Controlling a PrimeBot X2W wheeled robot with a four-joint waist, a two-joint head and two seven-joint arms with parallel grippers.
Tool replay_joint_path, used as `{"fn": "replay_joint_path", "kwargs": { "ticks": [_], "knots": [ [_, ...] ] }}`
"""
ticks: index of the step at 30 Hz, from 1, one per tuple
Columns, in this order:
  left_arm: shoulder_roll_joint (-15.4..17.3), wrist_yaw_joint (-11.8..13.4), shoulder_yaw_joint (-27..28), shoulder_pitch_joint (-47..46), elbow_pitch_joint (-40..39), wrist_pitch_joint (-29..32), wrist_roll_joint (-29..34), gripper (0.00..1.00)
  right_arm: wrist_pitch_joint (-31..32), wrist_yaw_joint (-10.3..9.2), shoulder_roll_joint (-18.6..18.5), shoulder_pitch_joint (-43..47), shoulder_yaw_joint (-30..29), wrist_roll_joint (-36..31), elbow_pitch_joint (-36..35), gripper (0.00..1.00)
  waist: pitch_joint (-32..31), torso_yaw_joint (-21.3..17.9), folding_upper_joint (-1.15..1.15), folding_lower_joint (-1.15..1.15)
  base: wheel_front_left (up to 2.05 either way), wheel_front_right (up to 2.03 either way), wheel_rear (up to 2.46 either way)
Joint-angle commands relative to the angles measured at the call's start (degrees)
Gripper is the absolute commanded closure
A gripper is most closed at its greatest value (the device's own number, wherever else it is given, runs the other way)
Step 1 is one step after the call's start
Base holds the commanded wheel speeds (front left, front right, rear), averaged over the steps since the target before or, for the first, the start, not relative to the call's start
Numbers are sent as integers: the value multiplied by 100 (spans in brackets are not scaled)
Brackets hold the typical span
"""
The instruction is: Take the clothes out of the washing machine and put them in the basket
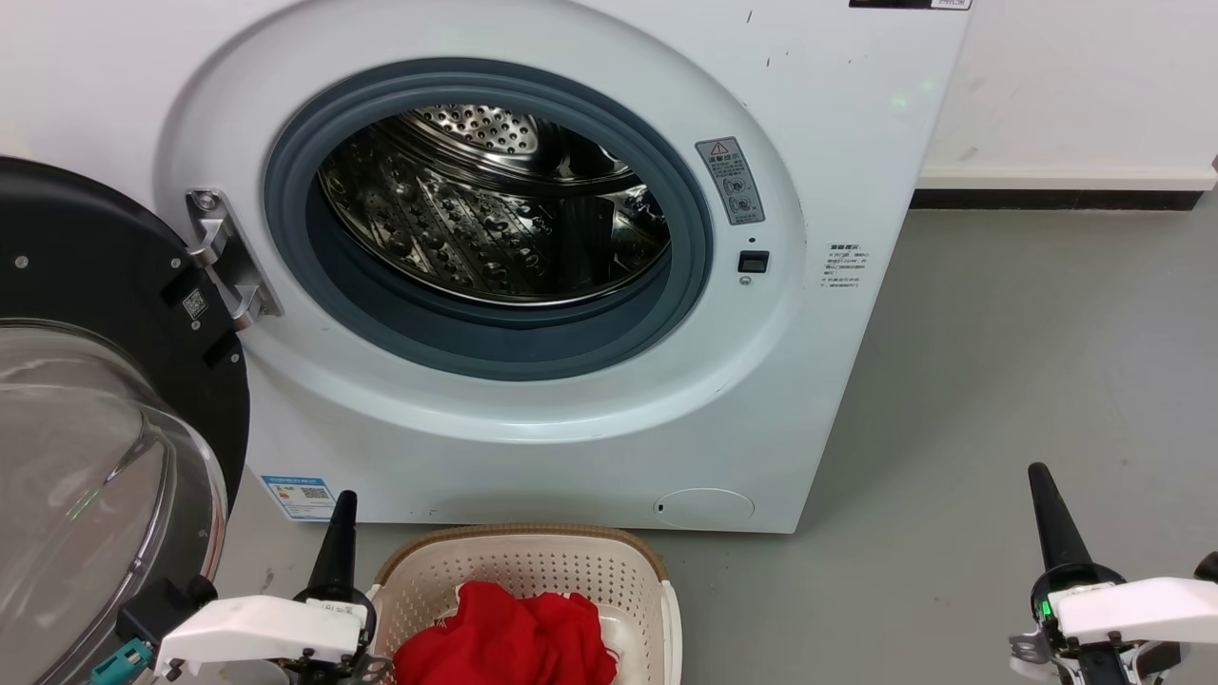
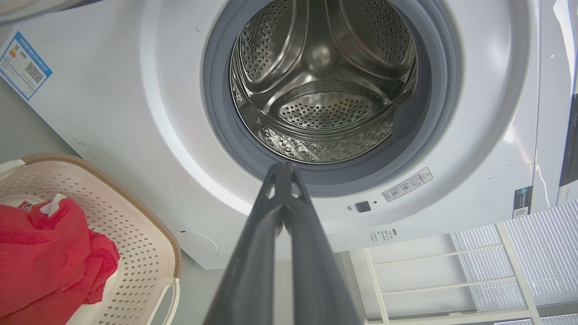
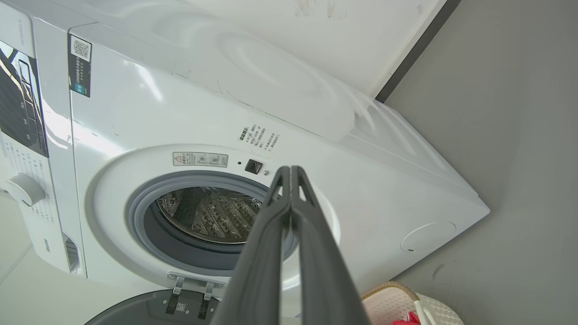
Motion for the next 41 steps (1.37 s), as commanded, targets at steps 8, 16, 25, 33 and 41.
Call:
{"fn": "replay_joint_path", "kwargs": {
  "ticks": [8,16,25,33,41],
  "knots": [
    [23,-62,89,-193,31,138,-567,100,145,0,-45,-207,16,602,46,100,1,-8,0,0,0,0,0],
    [17,-93,139,-263,79,250,-998,100,251,0,-47,-277,28,1060,106,100,2,-16,0,0,0,0,0],
    [10,-115,195,-316,128,356,-1401,100,349,0,-48,-347,39,1486,161,100,3,-23,0,0,0,0,0],
    [1,-151,246,-379,174,446,-1778,100,448,0,-50,-394,49,1881,214,100,4,-31,0,0,0,0,0],
    [-8,-172,297,-430,222,547,-2177,100,547,-1,-52,-465,60,2305,273,100,5,-40,0,0,0,0,0]
  ]
}}
